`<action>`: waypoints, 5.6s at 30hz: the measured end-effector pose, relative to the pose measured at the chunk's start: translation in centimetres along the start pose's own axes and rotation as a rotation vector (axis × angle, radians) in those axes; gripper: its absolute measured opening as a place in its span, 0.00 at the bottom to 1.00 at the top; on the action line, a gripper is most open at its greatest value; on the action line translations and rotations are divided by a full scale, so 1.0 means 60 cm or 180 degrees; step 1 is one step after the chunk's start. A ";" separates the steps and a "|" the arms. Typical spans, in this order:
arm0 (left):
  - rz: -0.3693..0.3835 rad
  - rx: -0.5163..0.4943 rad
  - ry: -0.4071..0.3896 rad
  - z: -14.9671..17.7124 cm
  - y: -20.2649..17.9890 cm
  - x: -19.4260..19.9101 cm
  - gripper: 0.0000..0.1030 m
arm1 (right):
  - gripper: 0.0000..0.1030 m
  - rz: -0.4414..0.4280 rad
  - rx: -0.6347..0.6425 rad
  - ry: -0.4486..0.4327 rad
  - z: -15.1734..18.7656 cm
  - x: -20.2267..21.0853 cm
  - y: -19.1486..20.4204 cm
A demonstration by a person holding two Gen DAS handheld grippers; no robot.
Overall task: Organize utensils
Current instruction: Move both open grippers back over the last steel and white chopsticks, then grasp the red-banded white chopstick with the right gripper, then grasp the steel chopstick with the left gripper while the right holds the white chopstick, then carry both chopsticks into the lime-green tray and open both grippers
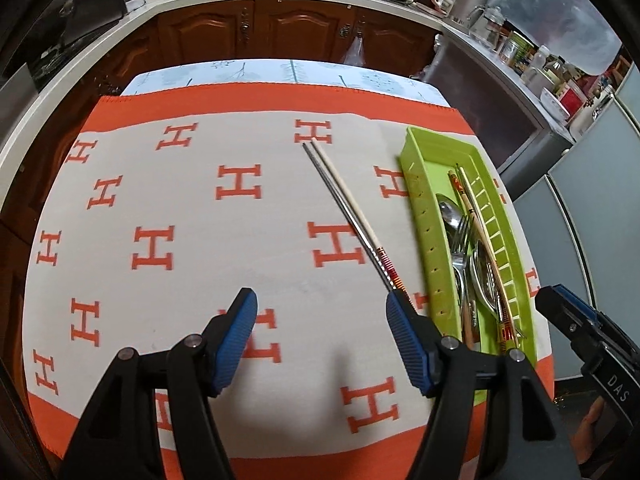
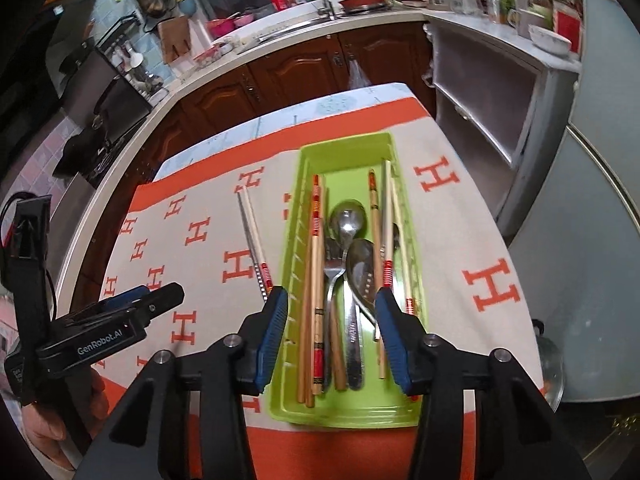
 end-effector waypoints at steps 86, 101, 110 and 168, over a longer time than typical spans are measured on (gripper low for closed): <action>0.0167 0.0676 0.0686 -0.126 0.072 -0.155 0.36 | 0.36 -0.0392 0.1000 0.1526 -0.100 -0.355 0.203; 0.0146 0.0704 0.0672 -0.131 0.084 -0.150 0.37 | 0.23 -0.0538 0.1015 0.1526 -0.113 -0.339 0.197; 0.0137 0.0708 0.0686 -0.127 0.085 -0.152 0.37 | 0.12 -0.0485 0.1130 0.1568 -0.099 -0.339 0.195; 0.0683 0.0556 0.1103 -0.033 -0.059 -0.147 0.03 | 0.05 -0.0812 -0.0516 0.0439 -0.070 -0.058 -0.041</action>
Point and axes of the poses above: each gripper's, at about its wrist camera, not at the fingertips, and x roughly against the way its jaws point, y to its left, z to its underside, the point moved 9 cm from there along -x, roughly the way its jaws point, and after that the axes turned 12 degrees about x, right-handed, at the moved point
